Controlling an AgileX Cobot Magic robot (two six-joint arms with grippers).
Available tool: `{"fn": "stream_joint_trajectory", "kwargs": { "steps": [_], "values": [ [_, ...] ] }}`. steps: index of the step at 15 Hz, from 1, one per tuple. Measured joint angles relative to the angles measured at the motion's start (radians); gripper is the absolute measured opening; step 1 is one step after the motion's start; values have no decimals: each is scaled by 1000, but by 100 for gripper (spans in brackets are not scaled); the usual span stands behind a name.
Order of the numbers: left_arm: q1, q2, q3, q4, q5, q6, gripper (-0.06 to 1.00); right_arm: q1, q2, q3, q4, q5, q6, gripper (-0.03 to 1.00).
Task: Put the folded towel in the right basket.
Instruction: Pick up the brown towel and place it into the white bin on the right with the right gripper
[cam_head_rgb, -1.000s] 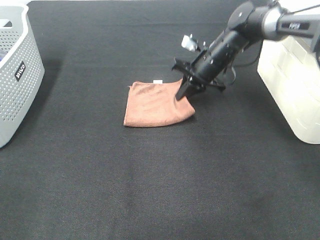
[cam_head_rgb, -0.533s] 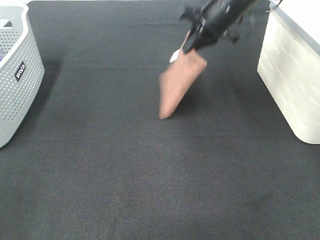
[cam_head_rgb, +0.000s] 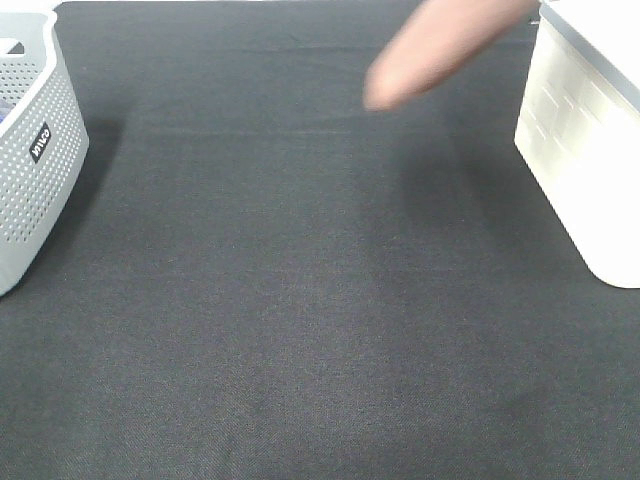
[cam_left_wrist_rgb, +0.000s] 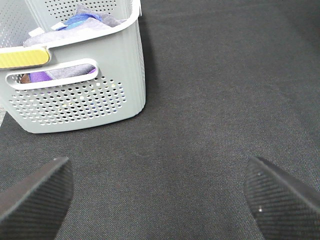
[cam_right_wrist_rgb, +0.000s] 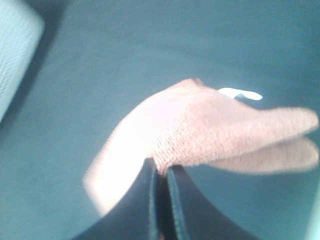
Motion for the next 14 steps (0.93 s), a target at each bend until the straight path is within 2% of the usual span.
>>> {"fn": "stream_joint_trajectory", "kwargs": {
  "steps": [7,9,14],
  "values": [
    [0,0,0,0,0,0,88,-361,-46,0,9,37,10,0],
    [0,0,0,0,0,0,88,-424,-45,0,2,30,30,0],
    [0,0,0,0,0,0,88,-470,11,0,-44,30,56,0]
  ]
}}
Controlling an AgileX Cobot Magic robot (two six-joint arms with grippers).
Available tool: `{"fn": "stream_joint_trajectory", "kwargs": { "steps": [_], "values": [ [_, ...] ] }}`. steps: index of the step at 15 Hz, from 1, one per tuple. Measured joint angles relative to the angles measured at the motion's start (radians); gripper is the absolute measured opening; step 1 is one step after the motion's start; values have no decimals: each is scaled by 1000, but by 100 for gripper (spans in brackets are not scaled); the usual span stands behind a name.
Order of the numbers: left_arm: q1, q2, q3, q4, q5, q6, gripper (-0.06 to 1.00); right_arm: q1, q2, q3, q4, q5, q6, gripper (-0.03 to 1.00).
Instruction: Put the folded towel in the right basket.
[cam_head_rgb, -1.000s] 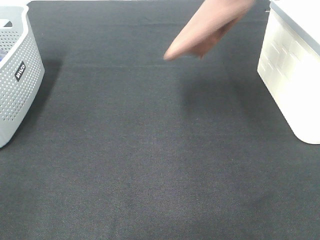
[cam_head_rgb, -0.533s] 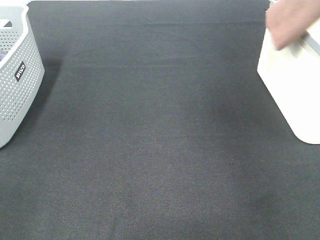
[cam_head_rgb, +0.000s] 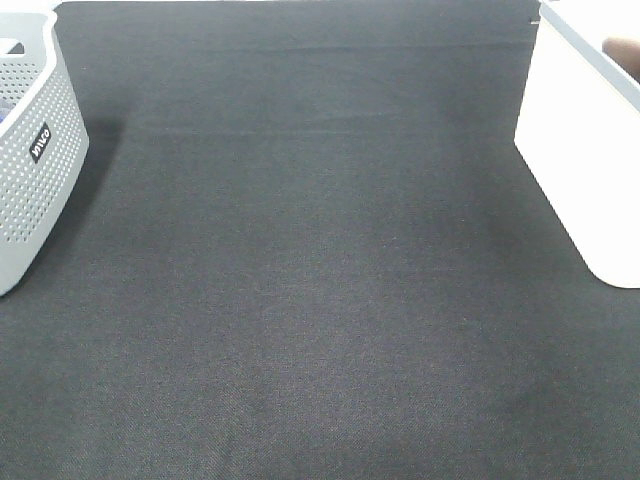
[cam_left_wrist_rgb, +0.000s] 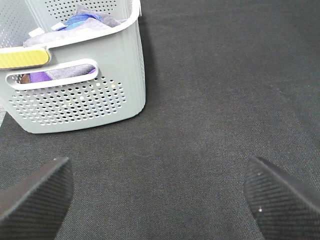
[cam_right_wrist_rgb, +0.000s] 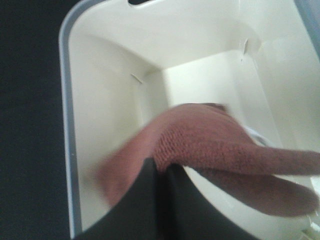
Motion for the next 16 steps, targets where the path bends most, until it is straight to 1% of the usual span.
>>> {"fn": "stream_joint_trajectory", "kwargs": {
  "steps": [2,3,5,7,8,10,11,12,13,16],
  "values": [
    [0,0,0,0,0,0,88,0,44,3,-16,5,20,2],
    [0,0,0,0,0,0,88,0,67,9,-28,5,26,7],
    [0,0,0,0,0,0,88,0,105,15,-35,7,27,29],
    [0,0,0,0,0,0,88,16,117,15,-37,7,27,62],
    [0,0,0,0,0,0,88,34,117,15,-40,7,27,69],
    [0,0,0,0,0,0,88,80,116,15,-56,7,27,73],
    [0,0,0,0,0,0,88,80,116,15,-56,7,27,73],
    [0,0,0,0,0,0,88,117,111,15,-70,7,27,73],
    [0,0,0,0,0,0,88,181,89,15,-101,8,27,73],
    [0,0,0,0,0,0,88,325,12,15,-159,8,33,73]
  ]
}}
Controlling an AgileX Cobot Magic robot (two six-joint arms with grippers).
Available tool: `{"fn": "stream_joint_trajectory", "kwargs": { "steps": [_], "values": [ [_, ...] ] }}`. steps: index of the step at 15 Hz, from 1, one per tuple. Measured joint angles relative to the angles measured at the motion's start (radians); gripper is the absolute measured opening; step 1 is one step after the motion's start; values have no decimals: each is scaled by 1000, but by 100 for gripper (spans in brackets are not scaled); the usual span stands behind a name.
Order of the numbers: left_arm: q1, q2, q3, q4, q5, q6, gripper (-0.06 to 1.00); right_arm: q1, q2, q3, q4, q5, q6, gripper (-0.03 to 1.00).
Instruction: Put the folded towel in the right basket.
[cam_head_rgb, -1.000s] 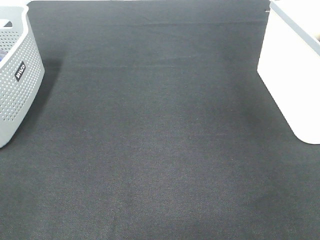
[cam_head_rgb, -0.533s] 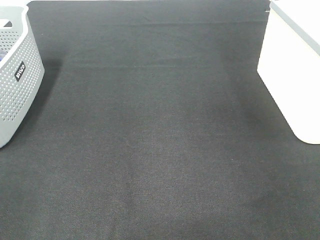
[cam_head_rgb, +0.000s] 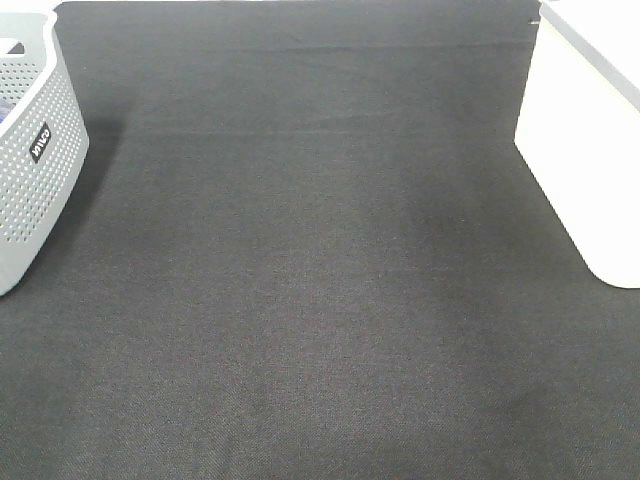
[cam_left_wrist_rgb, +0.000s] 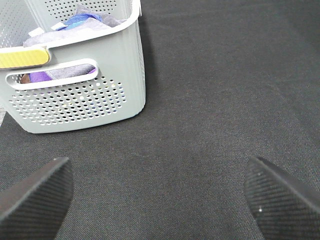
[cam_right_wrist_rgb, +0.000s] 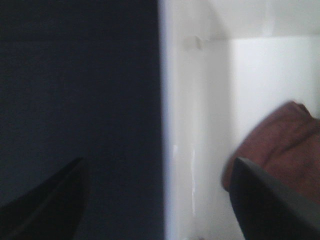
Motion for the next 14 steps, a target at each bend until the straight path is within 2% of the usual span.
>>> {"fn": "stream_joint_trajectory", "kwargs": {
  "steps": [3,6,7,8,9,11,14],
  "values": [
    [0,0,0,0,0,0,88,121,-86,27,-57,-1,34,73],
    [0,0,0,0,0,0,88,184,-222,210,-89,-3,47,73],
    [0,0,0,0,0,0,88,187,-314,351,-93,-3,53,73],
    [0,0,0,0,0,0,88,187,-340,406,-97,-4,53,73],
    [0,0,0,0,0,0,88,187,-431,563,-129,-4,53,73],
    [0,0,0,0,0,0,88,187,-563,778,-163,-4,54,73],
    [0,0,0,0,0,0,88,187,-778,1084,-169,0,55,73]
  ]
}}
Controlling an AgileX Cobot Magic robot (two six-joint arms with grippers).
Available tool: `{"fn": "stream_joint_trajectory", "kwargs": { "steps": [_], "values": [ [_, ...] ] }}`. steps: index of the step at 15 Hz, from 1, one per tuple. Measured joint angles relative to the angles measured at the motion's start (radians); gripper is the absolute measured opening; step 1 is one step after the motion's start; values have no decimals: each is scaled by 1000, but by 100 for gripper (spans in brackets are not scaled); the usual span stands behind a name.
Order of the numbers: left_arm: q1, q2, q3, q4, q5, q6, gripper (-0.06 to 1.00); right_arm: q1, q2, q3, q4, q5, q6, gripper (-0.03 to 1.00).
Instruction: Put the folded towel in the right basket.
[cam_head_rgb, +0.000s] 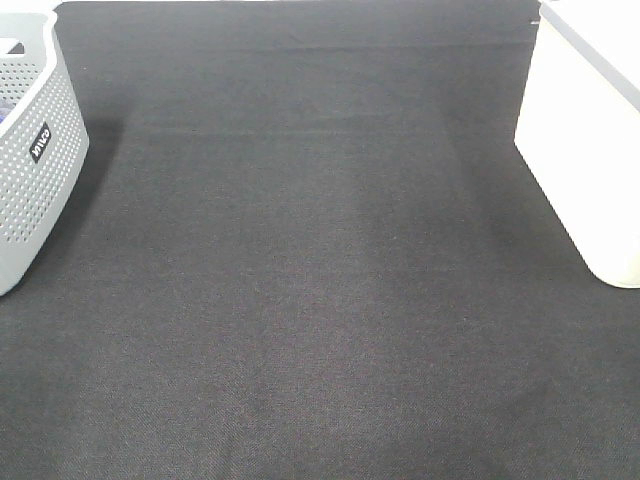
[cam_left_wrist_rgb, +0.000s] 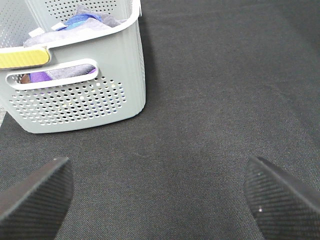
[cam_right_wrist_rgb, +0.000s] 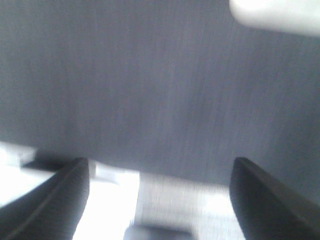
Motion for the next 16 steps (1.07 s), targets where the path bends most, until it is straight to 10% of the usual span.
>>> {"fn": "stream_joint_trajectory", "kwargs": {
  "steps": [6,16],
  "values": [
    [0,0,0,0,0,0,88,0,-518,408,-4,-64,7,73],
    [0,0,0,0,0,0,88,0,-1152,455,-34,-142,-24,73]
  ]
}}
